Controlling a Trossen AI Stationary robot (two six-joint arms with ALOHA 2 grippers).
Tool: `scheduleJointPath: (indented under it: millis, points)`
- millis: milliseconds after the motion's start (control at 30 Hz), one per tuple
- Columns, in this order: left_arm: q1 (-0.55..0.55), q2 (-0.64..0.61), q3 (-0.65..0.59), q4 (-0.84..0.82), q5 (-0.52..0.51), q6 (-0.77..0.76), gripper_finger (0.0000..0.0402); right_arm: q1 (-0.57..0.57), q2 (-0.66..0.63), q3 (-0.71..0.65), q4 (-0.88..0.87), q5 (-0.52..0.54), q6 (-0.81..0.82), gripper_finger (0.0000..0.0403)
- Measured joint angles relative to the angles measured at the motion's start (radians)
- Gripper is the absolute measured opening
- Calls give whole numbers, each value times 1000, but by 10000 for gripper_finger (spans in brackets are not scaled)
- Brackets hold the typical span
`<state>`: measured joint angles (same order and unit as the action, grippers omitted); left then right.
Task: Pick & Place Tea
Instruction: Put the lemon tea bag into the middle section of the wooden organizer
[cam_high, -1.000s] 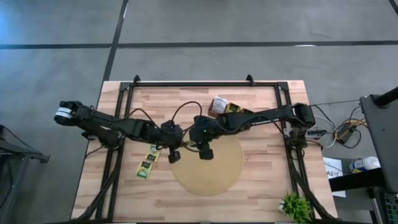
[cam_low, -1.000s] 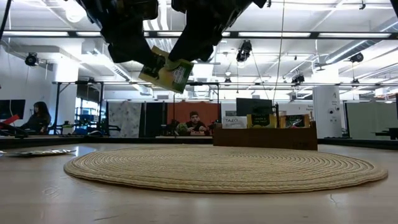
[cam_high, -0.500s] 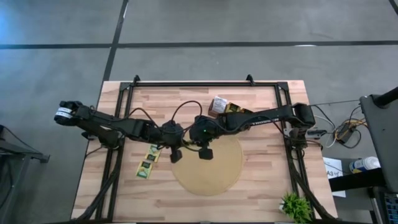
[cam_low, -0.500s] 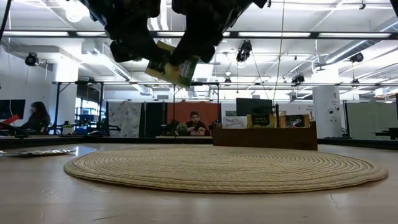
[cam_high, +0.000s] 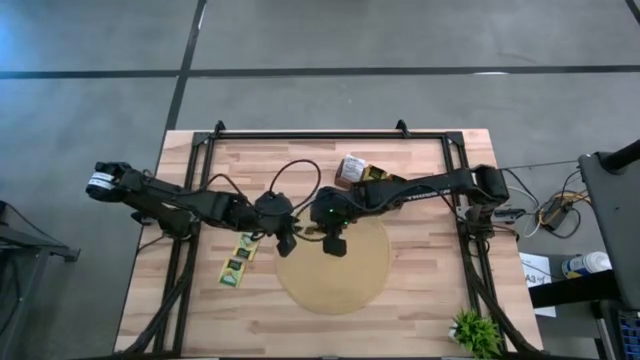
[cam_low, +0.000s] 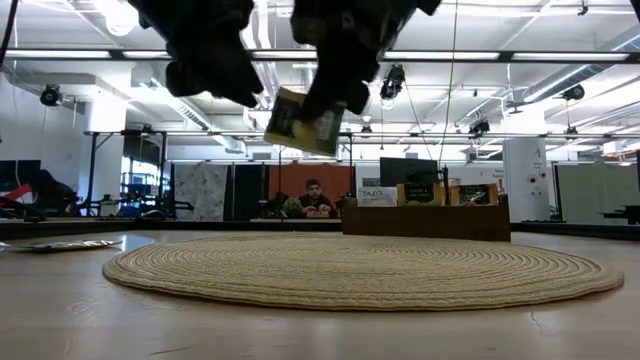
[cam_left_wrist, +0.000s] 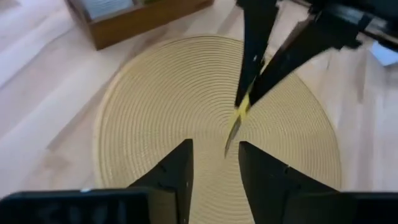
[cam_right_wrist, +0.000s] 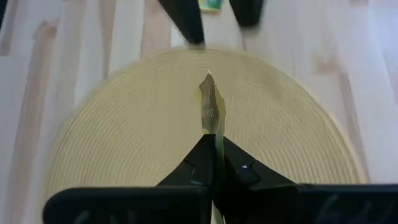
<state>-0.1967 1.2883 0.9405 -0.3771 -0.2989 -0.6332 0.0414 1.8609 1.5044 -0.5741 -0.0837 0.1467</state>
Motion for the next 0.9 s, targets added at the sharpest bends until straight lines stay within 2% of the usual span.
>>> scheduleJointPath:
  millis: [67,200,400,467,533,633,800,900]
  points:
    - [-21,-16,-1,-14,-34,-11,124,4,-37,-53,39,6,48,9]
    - [-67,-60,-2,10,-118,-1,126,8,-142,-214,230,22,182,9]
    - [-88,-103,-8,39,-288,-4,126,6,-344,-541,693,171,432,8]
    - [-75,-101,-12,80,-290,3,126,7,-390,-630,863,199,492,8]
    - [-53,-92,-12,111,-250,18,126,7,-421,-693,999,232,537,8]
    - [-25,-75,-14,169,-196,27,126,7,-439,-730,1117,269,578,8]
    - [11,-64,-15,301,-192,41,126,15,-437,-705,1139,269,567,8]
    - [24,-62,-16,321,-198,38,126,14,-437,-672,1140,270,540,8]
